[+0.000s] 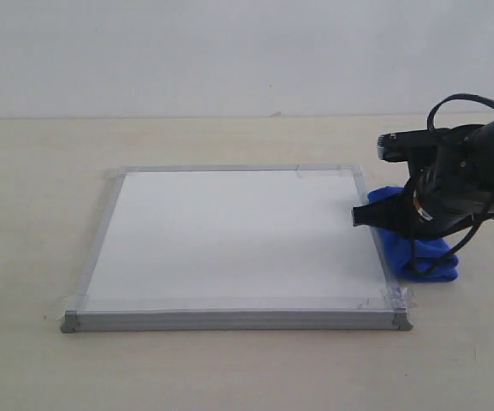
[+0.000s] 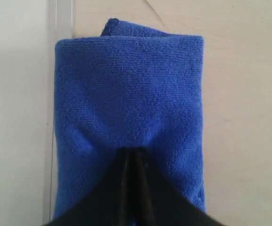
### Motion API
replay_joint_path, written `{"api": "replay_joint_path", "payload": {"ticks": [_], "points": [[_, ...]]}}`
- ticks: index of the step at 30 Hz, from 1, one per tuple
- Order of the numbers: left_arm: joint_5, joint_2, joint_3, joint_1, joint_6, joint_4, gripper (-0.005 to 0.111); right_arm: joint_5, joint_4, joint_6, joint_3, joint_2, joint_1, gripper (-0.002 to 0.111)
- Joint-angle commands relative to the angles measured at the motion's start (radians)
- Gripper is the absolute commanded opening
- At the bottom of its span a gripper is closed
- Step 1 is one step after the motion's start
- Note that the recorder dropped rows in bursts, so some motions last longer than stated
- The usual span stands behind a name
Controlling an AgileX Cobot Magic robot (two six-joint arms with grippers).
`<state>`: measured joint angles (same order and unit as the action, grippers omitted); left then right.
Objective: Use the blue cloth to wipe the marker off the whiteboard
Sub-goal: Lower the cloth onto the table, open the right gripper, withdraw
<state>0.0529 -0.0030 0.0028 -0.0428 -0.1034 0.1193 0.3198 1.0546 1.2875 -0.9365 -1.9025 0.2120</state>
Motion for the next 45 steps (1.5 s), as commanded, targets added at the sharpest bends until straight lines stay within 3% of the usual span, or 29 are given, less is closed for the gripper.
{"api": "replay_joint_path", "payload": {"ticks": [1, 8, 13, 20, 24, 37, 45], "points": [[-0.001, 0.003, -0.003, -0.003, -0.009, -0.006, 0.004, -0.002, 0.006, -0.008, 0.006, 0.005, -0.003, 0.000], [-0.001, 0.003, -0.003, -0.003, -0.009, -0.006, 0.004, -0.013, 0.004, -0.018, 0.037, 0.215, -0.003, 0.000], [-0.001, 0.003, -0.003, -0.003, -0.009, -0.006, 0.004, -0.033, -0.066, -0.007, 0.157, 0.426, -0.003, 0.000], [-0.001, 0.003, -0.003, -0.003, -0.009, -0.006, 0.004, -0.328, -0.182, -0.007, 0.452, 0.757, 0.026, 0.000], [-0.001, 0.003, -0.003, -0.003, -0.009, -0.006, 0.004, -0.424, -0.215, 0.093, 0.587, 0.919, 0.065, 0.000], [-0.001, 0.003, -0.003, -0.003, -0.009, -0.006, 0.004, -0.408, -0.202, 0.157, 0.645, 1.115, 0.083, 0.000], [-0.001, 0.003, -0.003, -0.002, -0.009, -0.006, 0.004, -0.161, -0.204, 0.083, 0.645, 1.113, 0.200, 0.000]]}}
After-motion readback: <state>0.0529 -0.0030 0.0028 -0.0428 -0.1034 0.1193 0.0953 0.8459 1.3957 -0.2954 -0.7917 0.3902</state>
